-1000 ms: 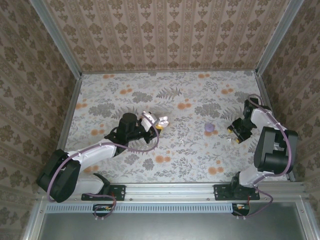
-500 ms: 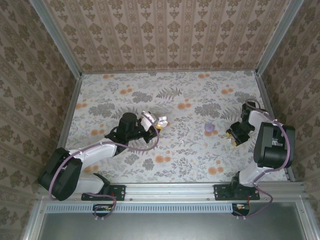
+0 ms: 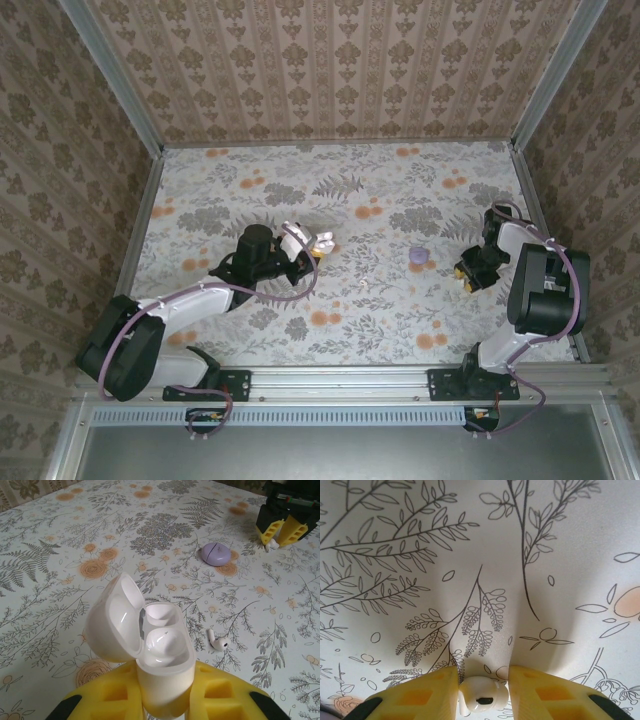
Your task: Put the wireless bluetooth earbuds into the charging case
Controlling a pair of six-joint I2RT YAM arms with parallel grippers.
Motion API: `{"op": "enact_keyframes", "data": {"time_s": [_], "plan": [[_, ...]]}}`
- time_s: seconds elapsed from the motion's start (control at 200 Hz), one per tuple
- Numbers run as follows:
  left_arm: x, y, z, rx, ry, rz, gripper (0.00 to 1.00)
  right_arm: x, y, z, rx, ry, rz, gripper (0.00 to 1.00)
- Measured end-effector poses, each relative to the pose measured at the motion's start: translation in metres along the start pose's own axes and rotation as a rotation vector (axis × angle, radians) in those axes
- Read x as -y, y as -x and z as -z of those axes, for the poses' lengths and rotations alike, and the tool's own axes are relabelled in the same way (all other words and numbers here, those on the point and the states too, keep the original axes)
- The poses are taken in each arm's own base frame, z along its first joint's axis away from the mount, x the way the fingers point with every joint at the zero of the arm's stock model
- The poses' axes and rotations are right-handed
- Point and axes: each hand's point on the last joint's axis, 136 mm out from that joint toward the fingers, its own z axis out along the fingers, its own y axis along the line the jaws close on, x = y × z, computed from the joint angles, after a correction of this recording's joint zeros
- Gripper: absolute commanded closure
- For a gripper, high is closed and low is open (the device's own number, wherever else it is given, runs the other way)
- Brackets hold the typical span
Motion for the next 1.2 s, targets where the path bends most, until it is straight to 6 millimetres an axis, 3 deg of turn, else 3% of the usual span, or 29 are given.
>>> {"op": "enact_keyframes", "data": {"time_s": [0.145,0.275,0.545,0.945,1.2], "plan": [[0.0,0.0,0.0,0.0,-0.002,0.0,0.83,0.001,0.0,0.0,0.004,-0.005,-0.001,0.7],[0.0,0.0,0.0,0.0,-0.002,0.0,0.83,-0.001,-0.001,0.0,0.01,-0.005,0.004,0.63],[0.001,0.0,0.0,0.001,-0.006,0.01,0.83,-0.004,-0.004,0.0,0.037,-0.026,0.039,0.63],[0.002,0.0,0.0,0.001,-0.01,0.011,0.83,-0.038,-0.028,-0.004,-0.017,-0.03,0.225,0.61],[-0.001,0.0,0.001,0.002,-0.004,0.014,0.83,-0.046,-0.036,0.003,-0.027,-0.041,0.288,0.61]]}}
